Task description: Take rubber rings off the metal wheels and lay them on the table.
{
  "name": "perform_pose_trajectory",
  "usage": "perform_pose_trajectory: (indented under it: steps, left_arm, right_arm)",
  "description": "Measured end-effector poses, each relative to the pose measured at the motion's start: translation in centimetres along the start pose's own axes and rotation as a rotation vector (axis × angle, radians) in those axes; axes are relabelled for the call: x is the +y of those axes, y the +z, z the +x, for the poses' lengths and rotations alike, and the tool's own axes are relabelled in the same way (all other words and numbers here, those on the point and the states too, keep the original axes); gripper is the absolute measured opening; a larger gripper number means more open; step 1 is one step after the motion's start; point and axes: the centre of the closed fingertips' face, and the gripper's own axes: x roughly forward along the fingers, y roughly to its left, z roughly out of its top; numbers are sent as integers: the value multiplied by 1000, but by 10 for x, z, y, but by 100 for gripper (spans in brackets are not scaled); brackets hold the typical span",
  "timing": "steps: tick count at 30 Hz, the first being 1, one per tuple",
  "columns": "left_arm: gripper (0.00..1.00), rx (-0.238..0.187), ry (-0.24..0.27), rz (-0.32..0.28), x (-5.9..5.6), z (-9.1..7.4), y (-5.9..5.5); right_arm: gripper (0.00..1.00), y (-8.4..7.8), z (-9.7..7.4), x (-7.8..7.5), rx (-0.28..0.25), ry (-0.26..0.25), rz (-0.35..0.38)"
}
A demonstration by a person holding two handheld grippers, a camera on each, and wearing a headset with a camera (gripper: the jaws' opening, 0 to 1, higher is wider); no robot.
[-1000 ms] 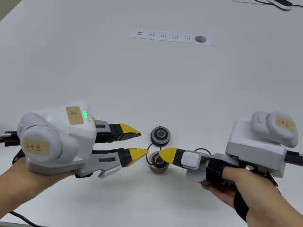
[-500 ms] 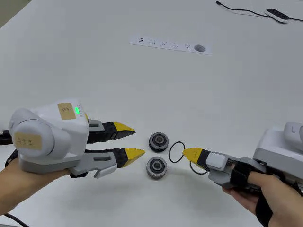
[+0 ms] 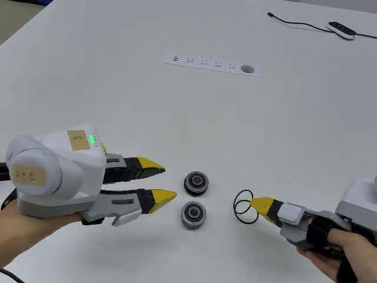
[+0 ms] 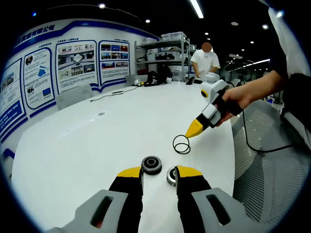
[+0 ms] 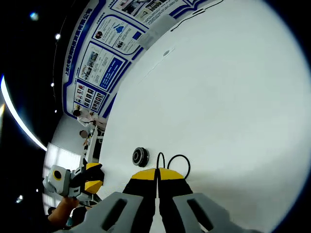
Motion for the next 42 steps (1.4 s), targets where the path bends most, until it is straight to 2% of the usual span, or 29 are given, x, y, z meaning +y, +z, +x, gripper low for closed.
perform_pose_trajectory:
  steps: [4, 13, 17, 22, 28, 36, 42]
  left_arm:
    - [27, -24, -11, -25, -3, 0, 4]
    - [27, -8, -17, -22, -6, 1, 1]
    - [27, -10, -15, -24, -5, 2, 2]
    - [27, -6, -19, -31, -9, 3, 1]
    - [27, 2, -20, -41, -8, 3, -4]
    - [27, 3, -24, -41, -6, 4, -6]
    - [27, 3, -27, -37, -8, 5, -5]
  right_arm:
    - [2, -2, 0, -8, 2, -17, 2]
    - [2, -3, 0, -24, -6, -64, 3]
    - [2, -4, 1, -25, 5, -82, -49]
    - [2, -5, 4, -28, 9, -102, -80]
    - [2, -3, 3, -31, 17, -129, -133]
    - [6, 1, 1, -34, 11, -146, -171]
    - [8, 3, -3, -36, 0, -155, -184]
